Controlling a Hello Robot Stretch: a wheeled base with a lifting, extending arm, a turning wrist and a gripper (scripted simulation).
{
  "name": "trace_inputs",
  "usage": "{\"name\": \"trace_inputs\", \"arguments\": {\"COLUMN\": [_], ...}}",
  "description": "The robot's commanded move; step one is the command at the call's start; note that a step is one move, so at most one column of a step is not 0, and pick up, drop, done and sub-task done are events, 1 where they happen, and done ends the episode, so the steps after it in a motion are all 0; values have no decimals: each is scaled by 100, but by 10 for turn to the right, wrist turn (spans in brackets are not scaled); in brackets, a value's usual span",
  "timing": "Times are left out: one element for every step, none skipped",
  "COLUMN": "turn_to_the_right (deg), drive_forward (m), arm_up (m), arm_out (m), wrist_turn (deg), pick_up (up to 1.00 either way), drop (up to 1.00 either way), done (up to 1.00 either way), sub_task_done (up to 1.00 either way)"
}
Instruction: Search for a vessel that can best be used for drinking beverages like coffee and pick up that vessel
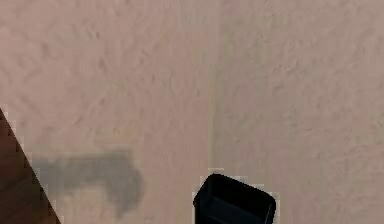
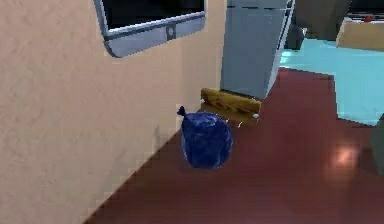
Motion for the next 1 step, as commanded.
{"name": "trace_inputs", "arguments": {"turn_to_the_right": [450], "drive_forward": [0], "arm_up": [0], "arm_out": [0], "wrist_turn": [0], "pick_up": [0], "drop": [0], "done": [0], "sub_task_done": [0]}}
